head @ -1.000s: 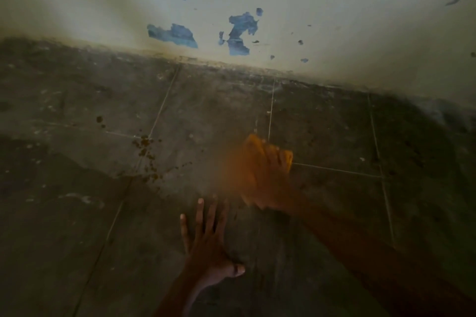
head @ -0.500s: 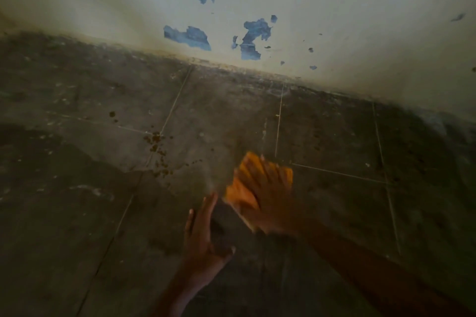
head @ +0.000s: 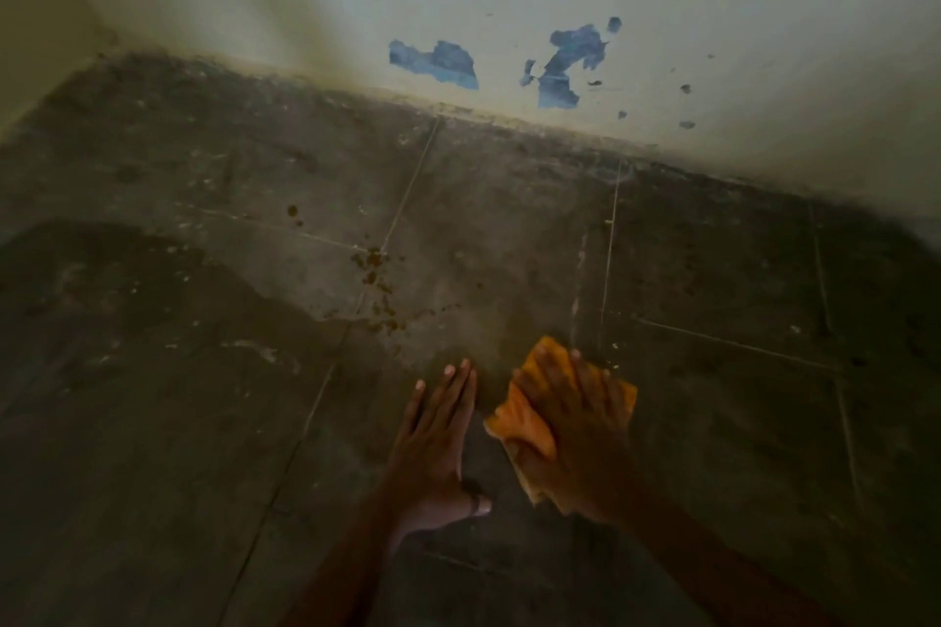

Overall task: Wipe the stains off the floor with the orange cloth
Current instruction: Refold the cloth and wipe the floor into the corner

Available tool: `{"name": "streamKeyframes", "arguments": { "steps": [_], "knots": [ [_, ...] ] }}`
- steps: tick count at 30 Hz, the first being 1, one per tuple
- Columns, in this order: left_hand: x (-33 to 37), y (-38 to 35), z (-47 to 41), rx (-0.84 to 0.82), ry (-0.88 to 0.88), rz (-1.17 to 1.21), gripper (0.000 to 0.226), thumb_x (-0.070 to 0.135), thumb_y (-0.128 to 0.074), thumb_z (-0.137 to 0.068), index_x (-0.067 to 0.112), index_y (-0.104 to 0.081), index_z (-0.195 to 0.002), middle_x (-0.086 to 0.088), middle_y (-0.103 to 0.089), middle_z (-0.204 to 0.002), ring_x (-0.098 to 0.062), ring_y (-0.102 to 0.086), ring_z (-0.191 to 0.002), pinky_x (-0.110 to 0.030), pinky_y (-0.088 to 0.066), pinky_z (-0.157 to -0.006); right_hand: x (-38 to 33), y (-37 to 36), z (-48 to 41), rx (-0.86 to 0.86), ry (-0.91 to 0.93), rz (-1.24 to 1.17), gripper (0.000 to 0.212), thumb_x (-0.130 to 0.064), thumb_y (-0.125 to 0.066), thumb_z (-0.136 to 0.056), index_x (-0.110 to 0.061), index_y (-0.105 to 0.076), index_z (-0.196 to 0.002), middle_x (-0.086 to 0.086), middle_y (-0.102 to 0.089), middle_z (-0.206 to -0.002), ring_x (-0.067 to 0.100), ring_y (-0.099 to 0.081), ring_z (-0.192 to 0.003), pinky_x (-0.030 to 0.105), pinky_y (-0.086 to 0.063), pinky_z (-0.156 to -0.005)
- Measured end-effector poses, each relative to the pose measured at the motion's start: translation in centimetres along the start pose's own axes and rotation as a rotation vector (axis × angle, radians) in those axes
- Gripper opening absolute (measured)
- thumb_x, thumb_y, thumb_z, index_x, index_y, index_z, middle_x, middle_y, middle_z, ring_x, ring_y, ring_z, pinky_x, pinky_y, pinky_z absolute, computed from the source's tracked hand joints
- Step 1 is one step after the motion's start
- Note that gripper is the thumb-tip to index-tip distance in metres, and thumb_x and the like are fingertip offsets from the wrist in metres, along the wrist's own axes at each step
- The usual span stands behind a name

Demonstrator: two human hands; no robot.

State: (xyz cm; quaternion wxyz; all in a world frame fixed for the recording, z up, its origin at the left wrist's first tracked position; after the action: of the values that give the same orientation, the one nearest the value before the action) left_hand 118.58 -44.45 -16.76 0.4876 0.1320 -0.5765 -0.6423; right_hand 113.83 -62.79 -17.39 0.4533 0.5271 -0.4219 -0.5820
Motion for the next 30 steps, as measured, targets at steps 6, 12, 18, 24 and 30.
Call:
{"name": "streamKeyframes", "arguments": {
  "steps": [6,12,18,24,30],
  "knots": [
    [-0.1,-0.1,0.2,0.026,-0.029,0.083,0.139,0.058,-0.075,-0.061,0.018,0.027,-0.148,0.004,0.034,-0.156,-0.01,0.034,-0.142,-0.041,0.017,-0.119,2.6,1.4,-15.2,0.038,-0.254,-0.006,0.083,-0.082,-0.026,-0.08,-0.045,-0.016,-0.154,-0.002,-0.008,-0.168,0.039,-0.004,-0.153,0.067,-0.007,-0.118],
    [-9.0,4.4,3.0,0.287,0.356,0.114,0.115,0.073,-0.062,-0.069,0.026,-0.003,-0.155,0.001,0.007,-0.164,-0.021,0.012,-0.149,-0.054,0.006,-0.119,-7.3,-1.7,-4.6,0.06,0.05,-0.042,0.08,-0.074,-0.033,-0.089,-0.034,-0.021,-0.157,0.004,-0.009,-0.168,0.038,-0.002,-0.154,0.067,-0.009,-0.118],
    [-15.6,5.8,3.8,0.114,0.462,0.066,0.128,0.074,-0.066,-0.056,0.032,0.007,-0.153,-0.003,0.022,-0.16,-0.034,0.018,-0.147,-0.058,0.002,-0.117,-7.5,-0.7,-12.4,0.09,0.018,0.029,0.082,-0.078,-0.037,-0.078,-0.036,-0.041,-0.148,0.005,-0.029,-0.163,0.043,-0.022,-0.148,0.066,-0.016,-0.116],
    [-16.5,6.9,4.3,0.165,0.447,0.039,0.13,0.074,-0.072,-0.056,0.034,0.004,-0.154,0.001,0.013,-0.163,-0.027,0.009,-0.15,-0.054,-0.004,-0.119,-13.5,-1.4,-16.4,0.067,-0.045,0.008,0.087,-0.076,-0.03,-0.082,-0.026,-0.033,-0.153,0.012,-0.019,-0.165,0.047,-0.009,-0.15,0.068,-0.006,-0.117],
    [-27.2,11.1,6.4,0.185,0.756,0.209,0.142,0.064,-0.084,-0.05,0.034,0.009,-0.153,-0.002,0.022,-0.161,-0.03,0.017,-0.148,-0.062,-0.001,-0.117,-10.7,-1.2,-16.2,0.067,0.196,0.092,0.086,-0.079,-0.039,-0.076,-0.031,-0.042,-0.148,0.007,-0.029,-0.163,0.043,-0.03,-0.145,0.065,-0.021,-0.115]
  ]
}}
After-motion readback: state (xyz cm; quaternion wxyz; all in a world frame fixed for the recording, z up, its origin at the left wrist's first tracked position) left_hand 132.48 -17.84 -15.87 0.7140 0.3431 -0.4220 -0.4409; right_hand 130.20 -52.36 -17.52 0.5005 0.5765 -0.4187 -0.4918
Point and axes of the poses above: each hand's wrist, its own z-axis away from the middle knuckle, its own y-axis out of the back of the hand, x = y × z, the point moved 4 cm from there along -z, towards the middle knuckle
